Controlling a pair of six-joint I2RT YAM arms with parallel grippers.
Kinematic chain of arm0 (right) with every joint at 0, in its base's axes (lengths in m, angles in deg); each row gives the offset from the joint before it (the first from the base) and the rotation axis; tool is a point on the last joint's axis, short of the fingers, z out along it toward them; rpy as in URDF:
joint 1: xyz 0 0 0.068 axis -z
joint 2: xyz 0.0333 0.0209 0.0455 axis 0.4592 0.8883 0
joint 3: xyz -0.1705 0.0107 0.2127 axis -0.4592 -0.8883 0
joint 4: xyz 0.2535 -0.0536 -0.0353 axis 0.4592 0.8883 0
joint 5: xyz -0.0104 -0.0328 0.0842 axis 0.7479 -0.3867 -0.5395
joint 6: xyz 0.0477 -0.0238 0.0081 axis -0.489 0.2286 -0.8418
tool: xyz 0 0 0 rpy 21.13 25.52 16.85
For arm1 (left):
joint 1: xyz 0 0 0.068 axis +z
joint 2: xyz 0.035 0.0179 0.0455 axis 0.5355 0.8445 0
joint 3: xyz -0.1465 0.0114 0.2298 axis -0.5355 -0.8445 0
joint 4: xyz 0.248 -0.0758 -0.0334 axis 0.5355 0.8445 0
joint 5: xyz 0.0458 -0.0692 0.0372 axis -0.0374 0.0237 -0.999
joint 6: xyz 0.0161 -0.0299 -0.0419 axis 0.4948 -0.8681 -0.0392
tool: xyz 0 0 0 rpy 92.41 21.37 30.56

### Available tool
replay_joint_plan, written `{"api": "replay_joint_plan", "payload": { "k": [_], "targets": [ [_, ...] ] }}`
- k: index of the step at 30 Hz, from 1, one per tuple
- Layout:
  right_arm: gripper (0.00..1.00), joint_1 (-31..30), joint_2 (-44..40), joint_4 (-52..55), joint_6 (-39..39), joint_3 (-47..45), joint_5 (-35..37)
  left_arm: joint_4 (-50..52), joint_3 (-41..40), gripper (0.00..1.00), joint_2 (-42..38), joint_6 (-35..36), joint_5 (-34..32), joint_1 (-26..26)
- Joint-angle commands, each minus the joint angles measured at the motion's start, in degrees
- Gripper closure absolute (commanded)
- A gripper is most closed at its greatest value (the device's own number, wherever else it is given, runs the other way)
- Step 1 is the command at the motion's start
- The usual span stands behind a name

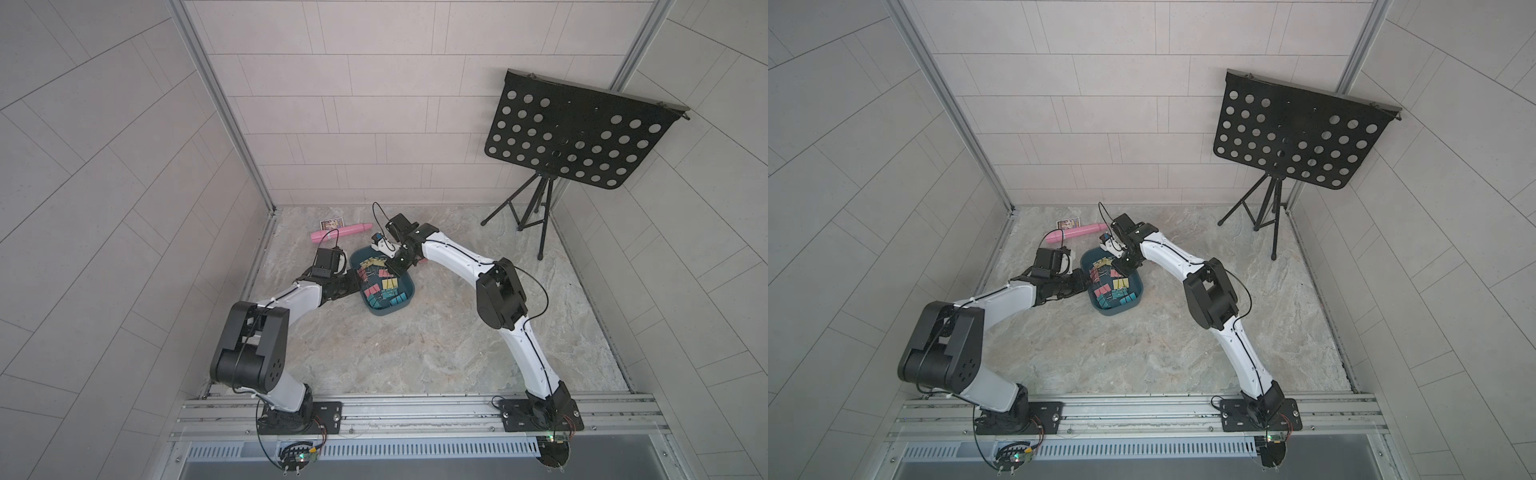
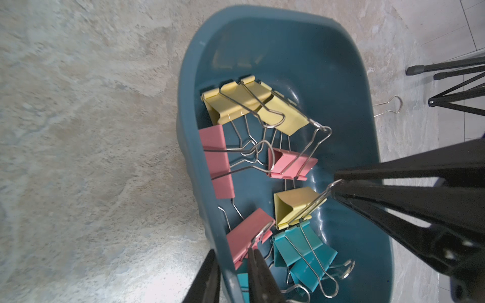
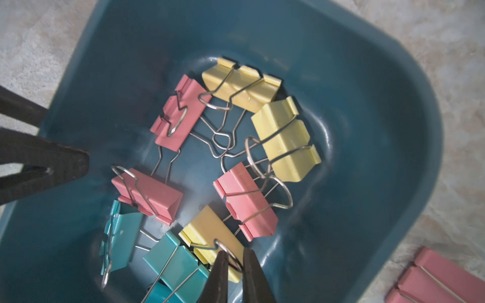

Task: Take out the binder clips from the storage box
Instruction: Pick up the binder clip from the storage box.

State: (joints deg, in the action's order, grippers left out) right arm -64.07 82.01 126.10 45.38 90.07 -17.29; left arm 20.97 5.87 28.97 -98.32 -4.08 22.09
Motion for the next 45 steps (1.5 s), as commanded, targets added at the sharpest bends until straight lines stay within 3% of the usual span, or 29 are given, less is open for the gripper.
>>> {"api": "replay_joint_plan", "payload": {
  "k": [1,14,45],
  "targets": [
    [0.89,-0.45,0.55,1.49,0.18,0.98,-1.1,3.32,0.25,0.74,-0.11,0.81,-0.94,-0.39],
    [1.0,-0.52,-2.16,1.47,-0.39,0.18,-5.61,3.41,0.29,0.74,-0.41,0.82,-0.81,-0.38],
    [1.0,2.58,-14.04,-8.2,-6.01,-9.94,-11.61,4.1,0.22,0.74,-1.16,1.09,-0.88,-0.42]
  ]
}}
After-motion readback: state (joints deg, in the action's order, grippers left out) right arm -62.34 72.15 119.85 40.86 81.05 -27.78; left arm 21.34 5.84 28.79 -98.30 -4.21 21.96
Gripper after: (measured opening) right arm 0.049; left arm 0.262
